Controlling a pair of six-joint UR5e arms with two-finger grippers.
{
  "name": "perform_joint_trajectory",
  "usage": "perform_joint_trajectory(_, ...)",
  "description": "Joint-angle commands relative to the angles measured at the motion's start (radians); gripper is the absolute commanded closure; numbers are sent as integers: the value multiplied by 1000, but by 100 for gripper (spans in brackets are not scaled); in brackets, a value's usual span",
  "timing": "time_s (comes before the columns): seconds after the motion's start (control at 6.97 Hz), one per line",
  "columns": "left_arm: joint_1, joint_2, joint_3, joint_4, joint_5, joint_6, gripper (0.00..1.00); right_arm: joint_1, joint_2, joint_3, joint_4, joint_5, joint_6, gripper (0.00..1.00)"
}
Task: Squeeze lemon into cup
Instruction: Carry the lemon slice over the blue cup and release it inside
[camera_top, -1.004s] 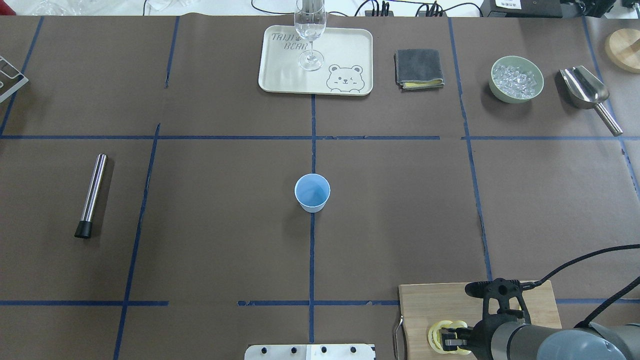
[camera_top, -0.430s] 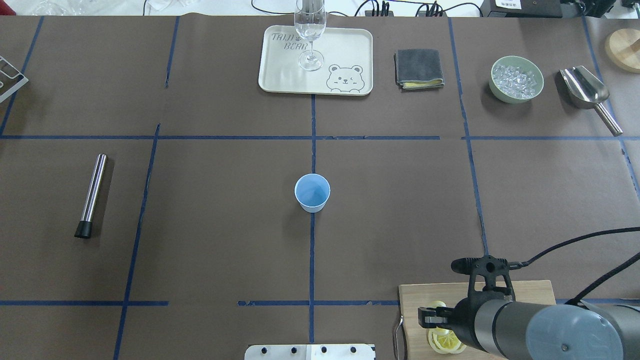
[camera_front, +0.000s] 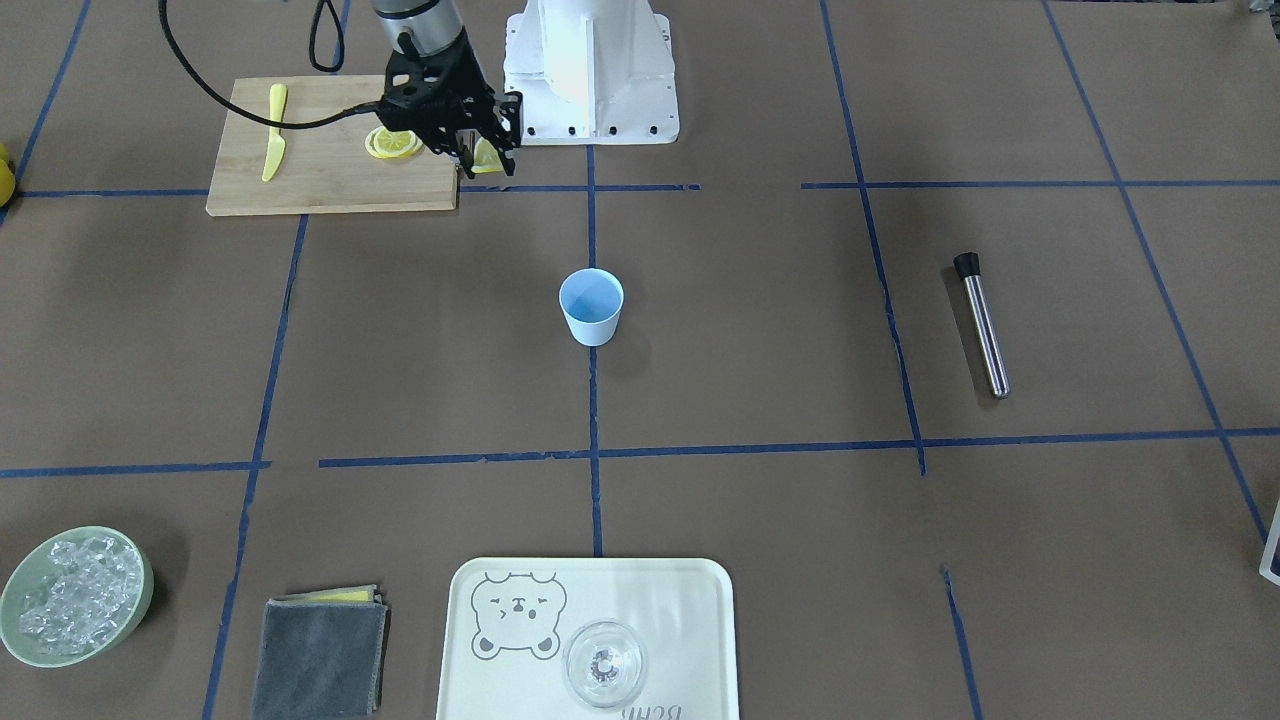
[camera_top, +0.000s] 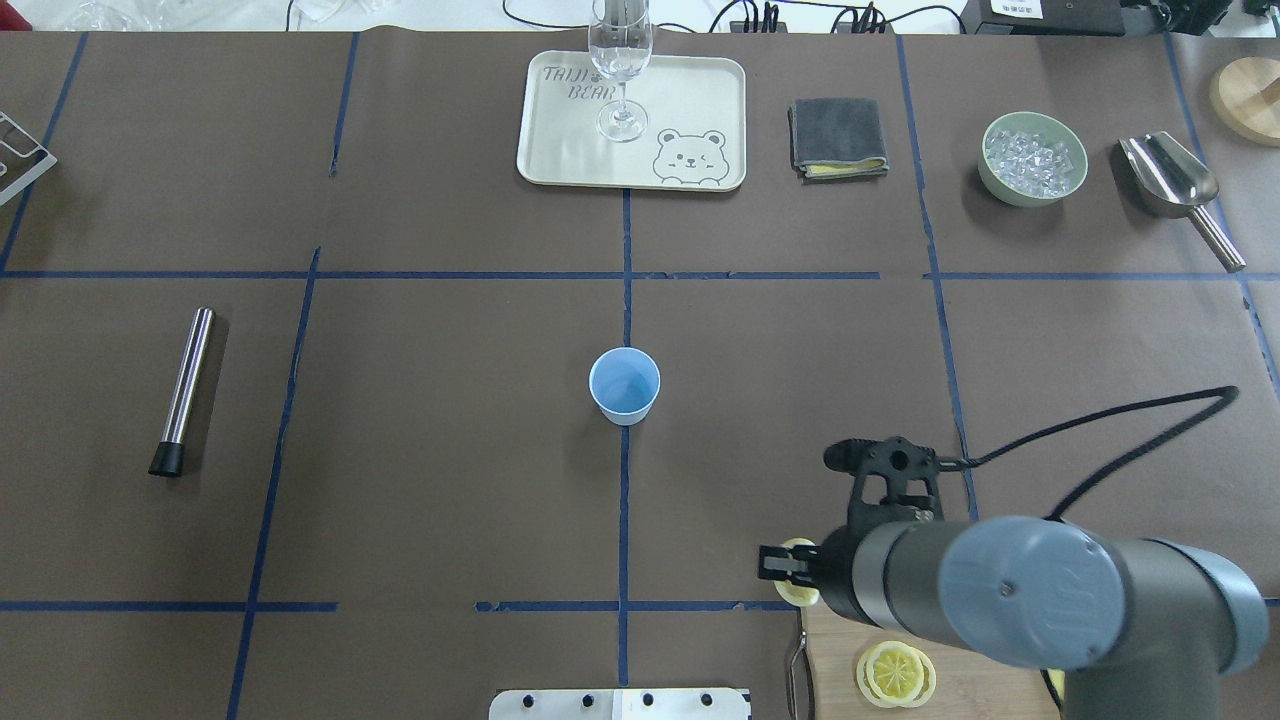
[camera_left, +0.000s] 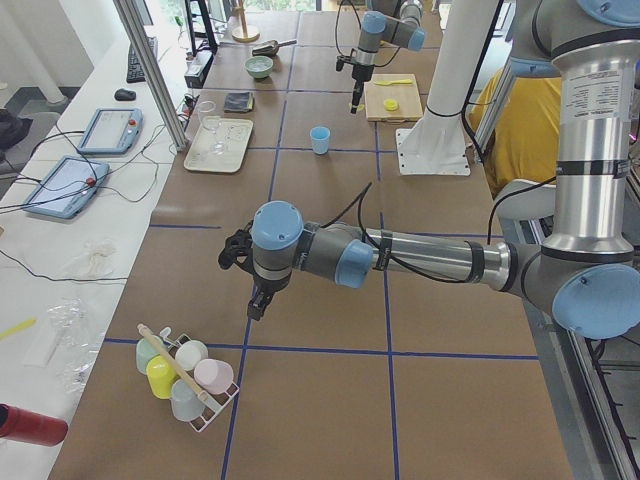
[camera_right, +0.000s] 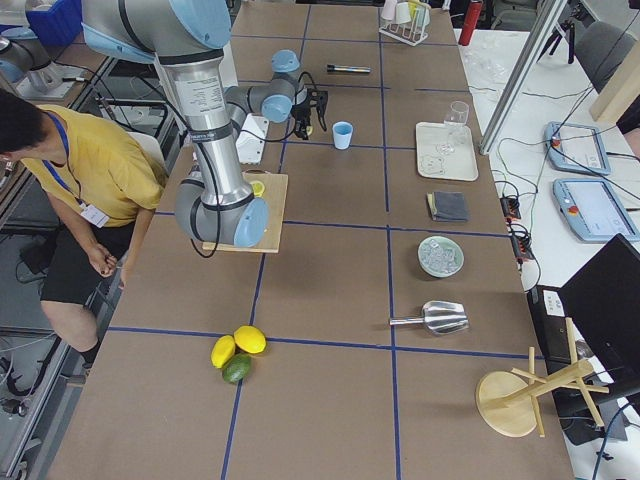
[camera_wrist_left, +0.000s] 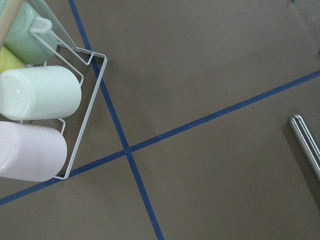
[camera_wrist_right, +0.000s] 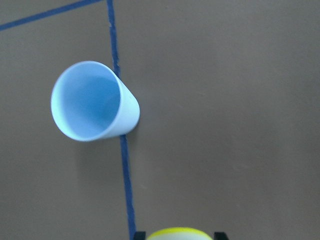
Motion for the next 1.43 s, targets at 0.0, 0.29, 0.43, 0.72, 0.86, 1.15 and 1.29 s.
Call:
perform_joint_trajectory(0.0,1,0,-3,0,0,0,0,83,175,-180,-6,16,9,43)
perform_joint_trajectory(0.29,1,11,-18,0,-1,0,0,111,283,-326,-3,19,8,43)
perform_joint_trajectory(0.43,0,14,-26,0,-1,0,0,119,295,-358,24,19,9,43)
perform_joint_trajectory(0.72,0,14,-26,0,-1,0,0,120,285,-377,60,46,9,43)
perform_joint_trajectory(0.86,0,14,-27,0,-1,0,0,120,267,-371,63,72,9,41)
perform_joint_trajectory(1.15,0,14,-27,0,-1,0,0,119,251,-362,63,80,8,31)
perform_joint_trajectory(1.29,1,14,-27,2,-1,-2,0,119,251,-362,63,80,8,27)
